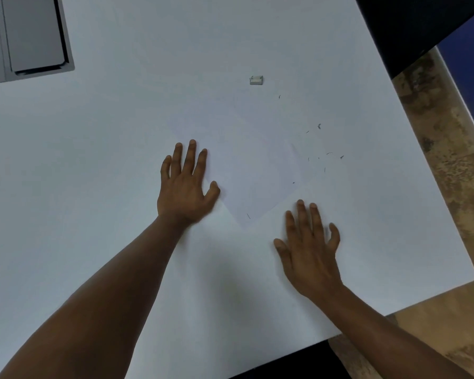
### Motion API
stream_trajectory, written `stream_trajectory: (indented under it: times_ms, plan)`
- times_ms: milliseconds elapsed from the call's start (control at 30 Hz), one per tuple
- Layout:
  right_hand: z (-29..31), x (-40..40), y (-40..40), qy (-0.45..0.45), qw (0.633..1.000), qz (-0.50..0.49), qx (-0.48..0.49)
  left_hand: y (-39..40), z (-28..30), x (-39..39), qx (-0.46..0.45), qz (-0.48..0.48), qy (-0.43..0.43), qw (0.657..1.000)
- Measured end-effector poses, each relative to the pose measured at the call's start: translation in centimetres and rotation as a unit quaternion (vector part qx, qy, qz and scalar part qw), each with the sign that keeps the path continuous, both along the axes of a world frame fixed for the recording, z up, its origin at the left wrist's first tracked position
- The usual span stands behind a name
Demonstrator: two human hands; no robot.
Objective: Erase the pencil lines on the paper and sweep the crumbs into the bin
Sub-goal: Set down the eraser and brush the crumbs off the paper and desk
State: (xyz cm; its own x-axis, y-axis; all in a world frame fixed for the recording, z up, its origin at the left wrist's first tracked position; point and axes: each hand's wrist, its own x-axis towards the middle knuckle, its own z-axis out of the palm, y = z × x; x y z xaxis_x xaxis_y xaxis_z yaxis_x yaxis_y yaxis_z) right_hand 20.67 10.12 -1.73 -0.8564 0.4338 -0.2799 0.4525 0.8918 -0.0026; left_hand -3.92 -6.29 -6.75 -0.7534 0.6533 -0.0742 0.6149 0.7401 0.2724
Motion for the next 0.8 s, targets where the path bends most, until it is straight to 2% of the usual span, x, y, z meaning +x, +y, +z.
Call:
stream_trajectory:
  times_ms: [233,400,533,667,800]
  plan:
    - [-0.4,-3.6,-4.6,0.035,0.991,0.072,-0.106,0.2,0.1,0.1,-0.024,0.003,0.007,1.000]
    - [-1.8,-3.7,-3.3,-0.015,0.982,0.166,-0.090,0.0,0.0,0.0,-0.026,-0.016,0.008,0.999]
    - [-2.0,-3.8,2.2,-0.035,0.994,0.099,-0.040,0.0,0.0,0.1,-0.020,-0.017,0.005,1.000]
    - [-0.3,-3.6,5.8,0.013,0.998,0.065,-0.023,0.0,0.0,0.1,-0.018,-0.014,0.008,1.000]
    - [0.5,-3.0,5.3,0.050,0.997,0.041,-0.039,-0.1,-0.1,0.1,-0.022,-0.011,0.004,1.000]
